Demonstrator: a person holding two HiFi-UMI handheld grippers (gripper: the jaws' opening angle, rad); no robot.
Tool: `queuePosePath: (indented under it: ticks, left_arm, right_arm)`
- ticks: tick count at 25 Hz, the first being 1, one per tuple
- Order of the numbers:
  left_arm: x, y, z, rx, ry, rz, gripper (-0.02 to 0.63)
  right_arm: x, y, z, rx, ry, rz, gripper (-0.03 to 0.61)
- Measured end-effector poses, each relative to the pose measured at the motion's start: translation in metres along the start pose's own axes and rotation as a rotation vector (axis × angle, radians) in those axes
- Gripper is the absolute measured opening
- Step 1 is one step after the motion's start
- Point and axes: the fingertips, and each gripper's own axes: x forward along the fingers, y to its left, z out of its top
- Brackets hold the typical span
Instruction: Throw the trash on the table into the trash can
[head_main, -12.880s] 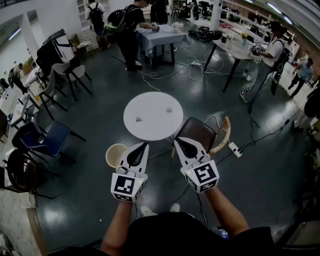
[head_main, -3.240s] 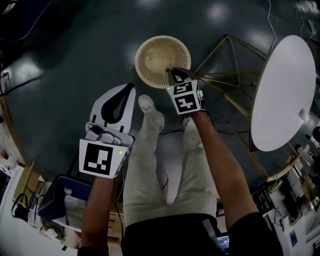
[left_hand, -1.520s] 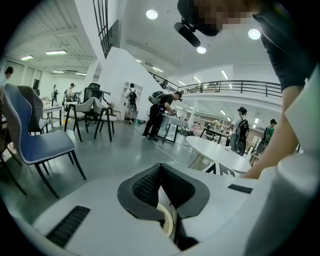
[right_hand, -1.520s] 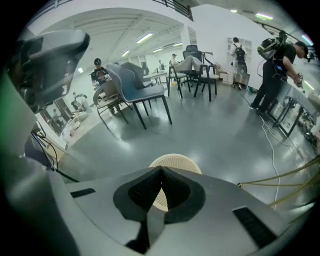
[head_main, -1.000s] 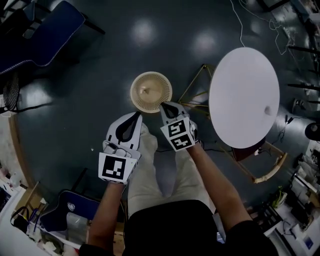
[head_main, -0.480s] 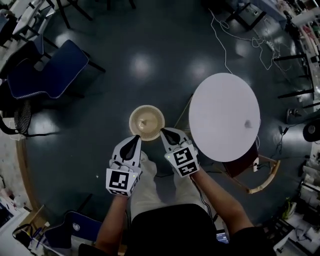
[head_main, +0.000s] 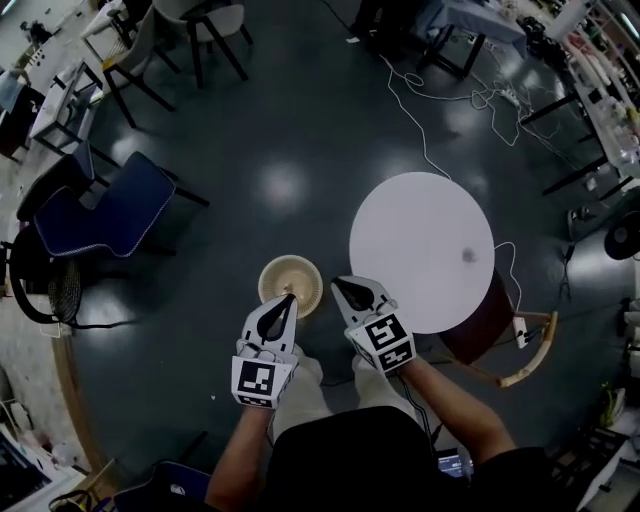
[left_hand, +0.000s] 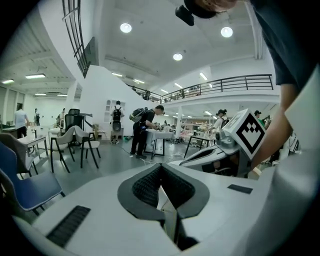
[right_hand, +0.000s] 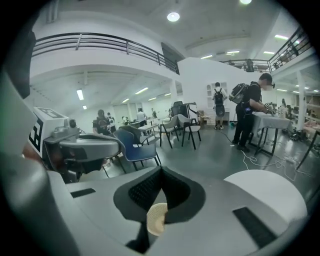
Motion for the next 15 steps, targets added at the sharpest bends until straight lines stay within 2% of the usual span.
queuePosePath:
  ticks: [2,4,15]
  left_arm:
    - [0.004,-0.014,0.010,-0.021,-0.040,-0.029,0.015]
    - [0.011,-0.030,0.013,-0.022,-0.046,-0.047,0.015]
    - [0.061,-0.134,0.018,0.018,0.045,-0.141,0.015]
  right_arm:
    - [-0.015,-0.012,0.003,-0.008,-0.010,-0.025,0.018]
    - [-0.031,-0.031,-0.002,-0.012,-0.017,-0.054,0.018]
    - [-0.135,-0.167,-0.057,0.084,-0.012,-0.249,0.018]
